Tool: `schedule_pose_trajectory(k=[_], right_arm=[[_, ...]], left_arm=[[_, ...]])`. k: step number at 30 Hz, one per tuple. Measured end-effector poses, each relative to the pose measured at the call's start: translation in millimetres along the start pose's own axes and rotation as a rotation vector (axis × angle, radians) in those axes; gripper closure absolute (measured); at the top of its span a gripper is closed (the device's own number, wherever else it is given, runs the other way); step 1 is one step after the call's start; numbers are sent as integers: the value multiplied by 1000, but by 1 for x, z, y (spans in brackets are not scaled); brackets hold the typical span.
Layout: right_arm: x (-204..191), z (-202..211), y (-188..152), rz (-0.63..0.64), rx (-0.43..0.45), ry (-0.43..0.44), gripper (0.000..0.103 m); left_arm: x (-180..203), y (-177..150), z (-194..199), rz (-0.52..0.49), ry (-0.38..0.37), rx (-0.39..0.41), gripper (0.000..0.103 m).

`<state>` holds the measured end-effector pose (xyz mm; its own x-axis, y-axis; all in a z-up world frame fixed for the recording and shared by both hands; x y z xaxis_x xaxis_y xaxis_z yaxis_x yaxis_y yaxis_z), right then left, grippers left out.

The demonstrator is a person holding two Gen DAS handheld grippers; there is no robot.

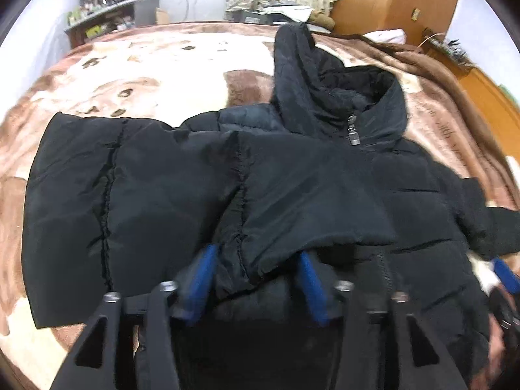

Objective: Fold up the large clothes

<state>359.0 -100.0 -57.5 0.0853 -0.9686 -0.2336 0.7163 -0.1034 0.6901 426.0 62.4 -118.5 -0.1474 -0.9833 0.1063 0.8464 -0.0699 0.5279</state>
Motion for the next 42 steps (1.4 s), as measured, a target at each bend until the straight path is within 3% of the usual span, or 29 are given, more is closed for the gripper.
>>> schedule_pose_trajectory(k=[3,6,8,13,16,18,20,21,23,27,29,34,42], right_arm=[[-19,-22,10,16,-48,71,22],[-36,-38,20,10,-55,171,22],[-46,-59,26,10,-71,187,22],[-62,-113,23,4,-172,166,22],[-63,-139,20,-36,-220,149,22],[-63,-150,20,-79,-236,165,22],[-64,-153,21,-110,-226,157,27],[-65,-154,20,-123,-226,165,32],[-68,-153,19,-148,-236,184,65],[-72,-144,22,-147,-230,223,98],[-69,-134,28,-160,-207,235,99],[-49,-86,51,-93,-71,168,100],[17,-55,59,-115,-28,-9,100]], left_arm=[[-10,-1,28,-25,9,40,30],[-24,4,58,-17,-22,64,28],[-39,6,79,8,-12,69,27],[-71,2,138,11,39,105,26],[-100,-2,177,80,64,131,26],[-112,0,199,87,95,167,21],[-120,2,207,93,111,194,9],[-124,2,206,105,112,201,9],[-132,0,189,139,149,168,9],[-131,-2,148,164,118,142,9],[-129,-2,122,170,141,110,9],[-120,1,85,214,114,61,9],[-78,24,48,148,121,43,9]])
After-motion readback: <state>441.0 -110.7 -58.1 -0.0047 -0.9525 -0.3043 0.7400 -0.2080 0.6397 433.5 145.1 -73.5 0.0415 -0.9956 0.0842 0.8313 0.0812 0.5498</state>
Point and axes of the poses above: each gripper's, at about its wrist camera, not at the fingertips, and z roughly against the way its jaws point, x to its right, y to its top, the point moved 5 cm from there along -z, roughly the way its jaws point, and after that the axes turned 5 degrees about -z, right-handed, at the moved point
